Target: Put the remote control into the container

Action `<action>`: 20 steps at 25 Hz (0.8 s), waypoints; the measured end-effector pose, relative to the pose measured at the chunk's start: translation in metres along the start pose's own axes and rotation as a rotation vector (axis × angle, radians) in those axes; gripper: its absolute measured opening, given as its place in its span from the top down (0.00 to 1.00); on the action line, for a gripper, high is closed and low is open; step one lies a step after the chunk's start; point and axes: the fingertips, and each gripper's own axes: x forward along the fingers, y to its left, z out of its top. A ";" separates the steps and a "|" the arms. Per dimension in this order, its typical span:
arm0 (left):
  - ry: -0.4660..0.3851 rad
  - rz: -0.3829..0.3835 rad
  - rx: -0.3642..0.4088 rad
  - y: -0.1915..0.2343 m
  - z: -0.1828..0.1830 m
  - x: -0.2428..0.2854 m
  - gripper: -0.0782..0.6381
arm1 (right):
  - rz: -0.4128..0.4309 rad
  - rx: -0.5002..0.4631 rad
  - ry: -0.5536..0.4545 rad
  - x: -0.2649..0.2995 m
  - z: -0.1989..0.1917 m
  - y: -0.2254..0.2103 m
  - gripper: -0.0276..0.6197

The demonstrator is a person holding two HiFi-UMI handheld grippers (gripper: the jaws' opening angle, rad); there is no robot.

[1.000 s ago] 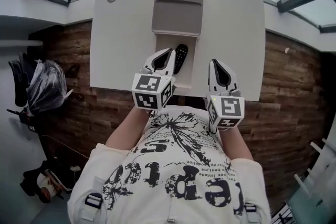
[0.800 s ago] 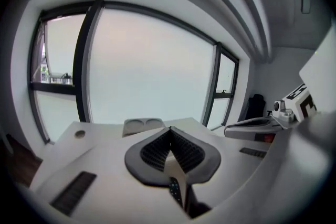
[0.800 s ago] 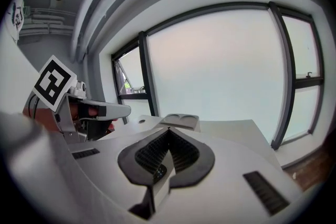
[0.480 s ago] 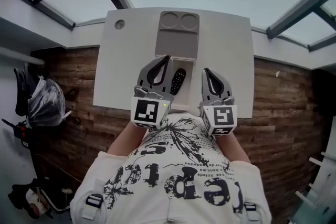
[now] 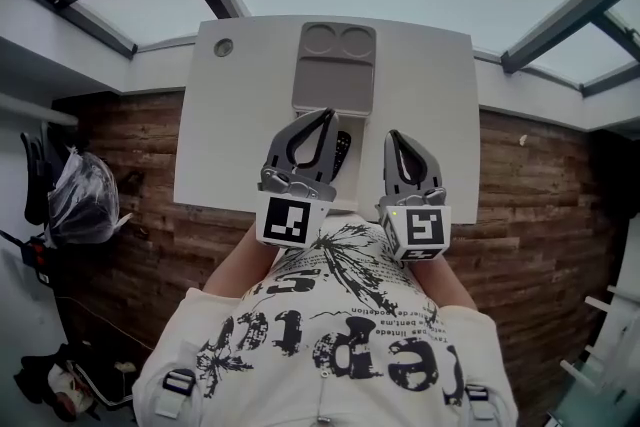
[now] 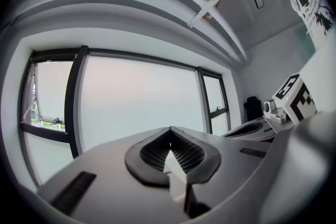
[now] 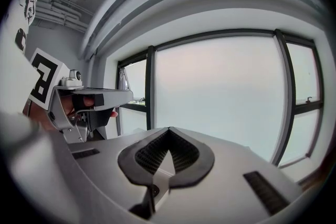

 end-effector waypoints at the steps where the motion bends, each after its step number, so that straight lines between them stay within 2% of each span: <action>1: 0.003 -0.011 -0.006 -0.001 -0.001 0.000 0.88 | 0.001 -0.001 0.002 0.000 -0.001 0.000 0.95; 8: 0.016 -0.100 -0.012 -0.016 -0.006 0.003 0.88 | 0.020 0.020 0.013 -0.001 -0.004 0.003 0.95; 20: 0.033 -0.078 -0.048 -0.015 -0.010 0.007 0.88 | -0.006 0.026 0.005 -0.005 -0.005 -0.009 0.95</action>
